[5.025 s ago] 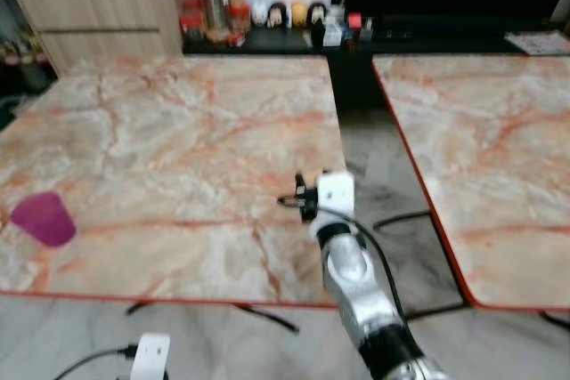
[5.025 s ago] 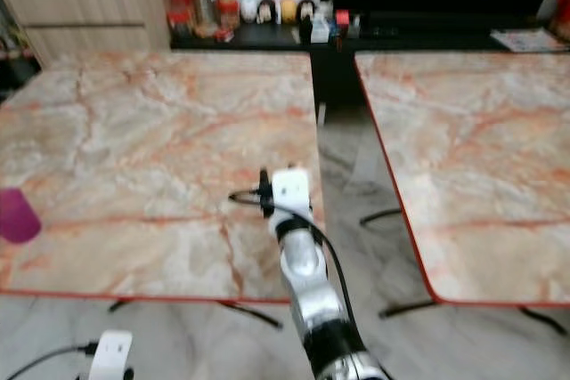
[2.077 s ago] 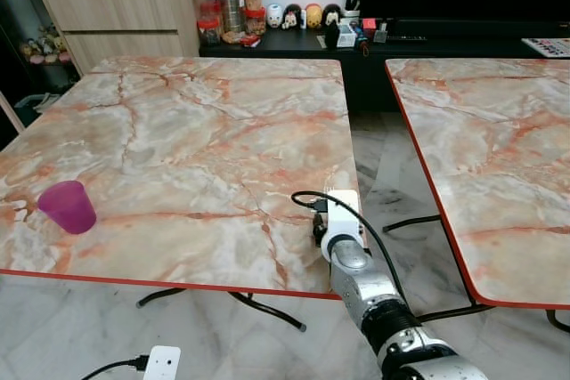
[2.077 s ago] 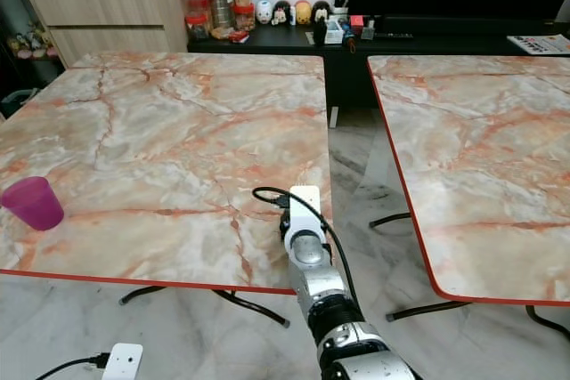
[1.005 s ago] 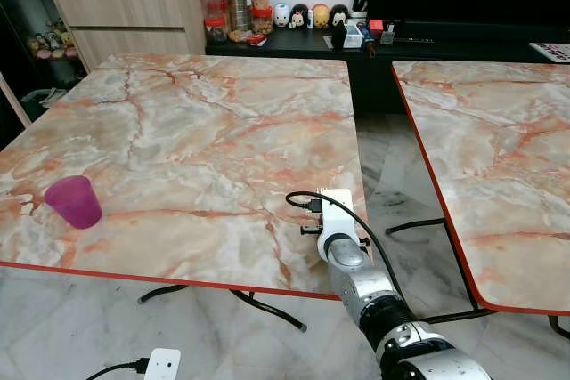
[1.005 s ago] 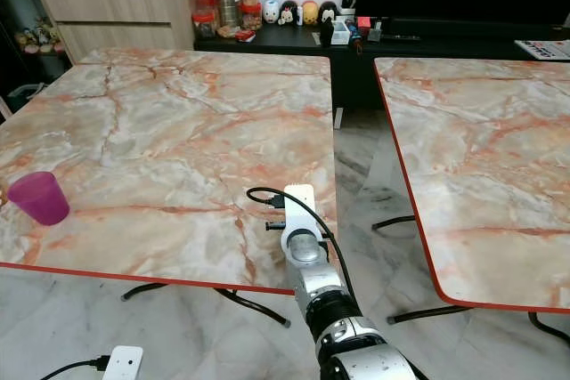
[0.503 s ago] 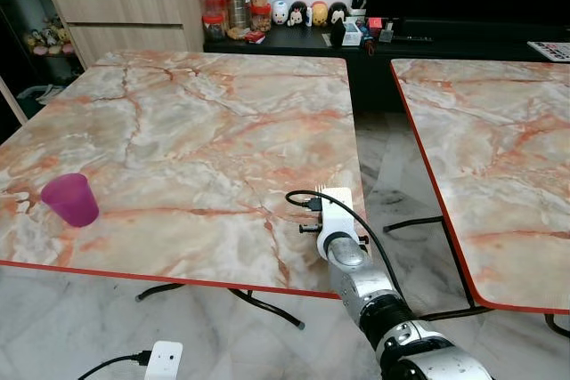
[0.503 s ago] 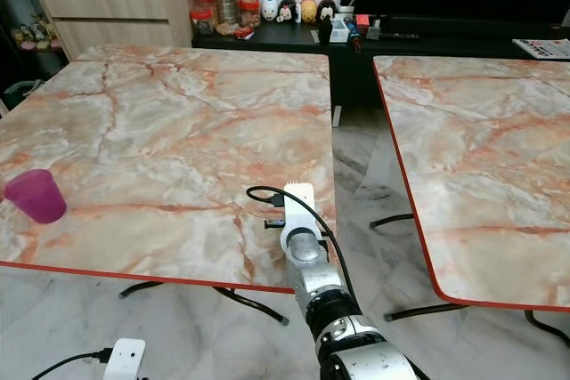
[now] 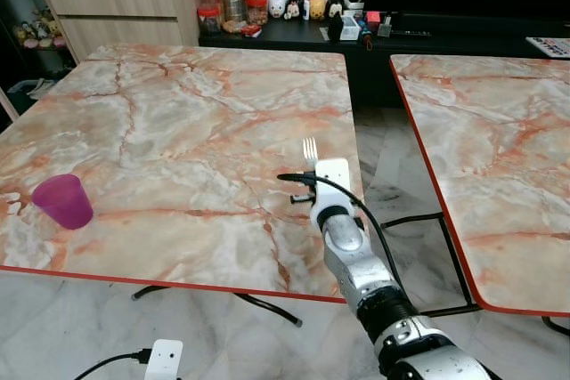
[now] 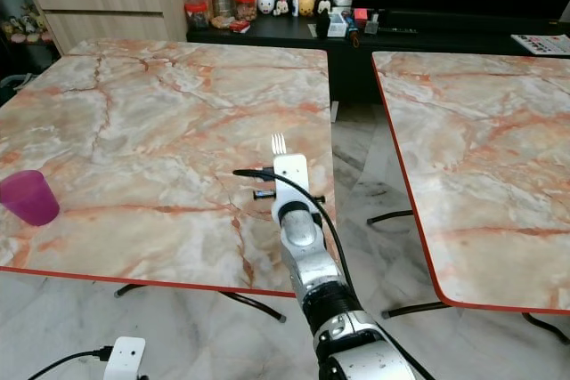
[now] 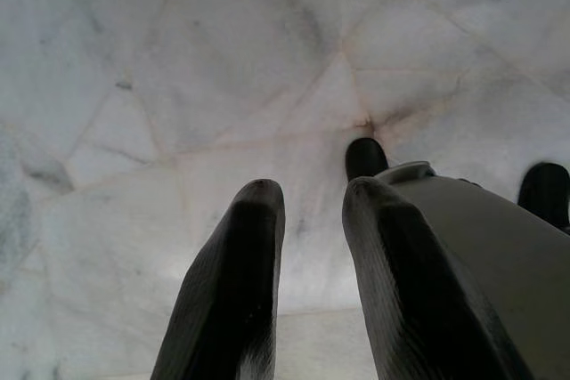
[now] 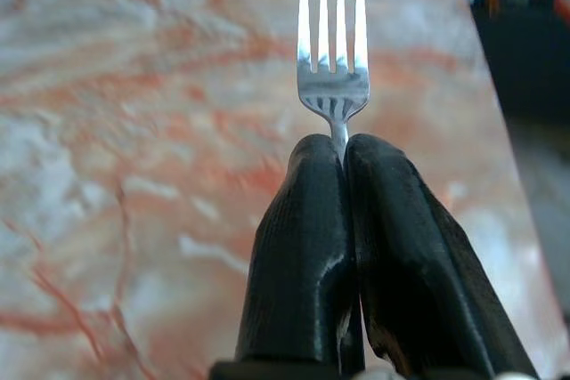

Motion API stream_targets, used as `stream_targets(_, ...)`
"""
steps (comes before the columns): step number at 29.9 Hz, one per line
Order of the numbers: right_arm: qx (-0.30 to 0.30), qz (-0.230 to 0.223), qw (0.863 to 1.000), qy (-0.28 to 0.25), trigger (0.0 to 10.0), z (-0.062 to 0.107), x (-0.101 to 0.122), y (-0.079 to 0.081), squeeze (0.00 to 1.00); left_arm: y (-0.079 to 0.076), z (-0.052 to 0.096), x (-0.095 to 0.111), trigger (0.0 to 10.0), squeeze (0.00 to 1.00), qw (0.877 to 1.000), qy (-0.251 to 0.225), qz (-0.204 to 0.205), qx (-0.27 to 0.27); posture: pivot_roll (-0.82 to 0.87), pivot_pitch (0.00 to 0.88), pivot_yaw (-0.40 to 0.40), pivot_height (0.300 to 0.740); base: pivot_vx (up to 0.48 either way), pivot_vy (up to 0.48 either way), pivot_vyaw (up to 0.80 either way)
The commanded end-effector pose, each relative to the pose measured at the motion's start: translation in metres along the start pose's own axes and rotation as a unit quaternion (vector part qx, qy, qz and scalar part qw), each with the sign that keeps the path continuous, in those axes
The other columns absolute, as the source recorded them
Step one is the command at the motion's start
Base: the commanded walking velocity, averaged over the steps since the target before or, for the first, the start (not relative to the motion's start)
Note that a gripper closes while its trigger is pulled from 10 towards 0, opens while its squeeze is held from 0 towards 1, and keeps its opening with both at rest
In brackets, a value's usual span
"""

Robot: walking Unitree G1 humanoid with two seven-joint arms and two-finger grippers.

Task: Setting the table

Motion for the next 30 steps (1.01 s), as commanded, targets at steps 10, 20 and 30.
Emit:
stream_targets(10, -0.007, 0.006, 0.999, -0.052, 10.0, -0.001, 0.025, -0.005, 0.0, -0.001, -0.001, 0.004, 10.0, 0.0, 1.0, -0.007, -0.016, 0.006, 0.01, 0.0, -0.023, 0.727, 0.0, -0.263, 0.0)
stream_targets(20, -0.023, -0.002, 0.998, -0.059, 10.0, 0.0, 0.028, -0.015, 0.0, 0.012, 0.0, 0.001, 10.0, 0.0, 1.0, -0.003, -0.009, 0.029, -0.01, 0.0, -0.01, 0.727, 0.0, -0.289, 0.0)
stream_targets(30, -0.029, -0.002, 0.998, -0.057, 10.0, -0.002, 0.032, -0.02, 0.0, 0.019, 0.002, -0.007, 10.0, 0.0, 0.999, 0.004, -0.001, 0.04, -0.02, 0.0, -0.001, 0.727, 0.0, -0.401, 0.0)
Point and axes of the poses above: a point about 5 cm out from each wrist's last joint towards the gripper, its own z axis pointing back from the gripper into the wrist, its own x axis along the axis of the wrist's last joint, y = z × x, the point moved 6 cm from there along -z, pointing out of the wrist towards the gripper, and after that the axes turned 7 degrees about z, right-handed, at the moved point
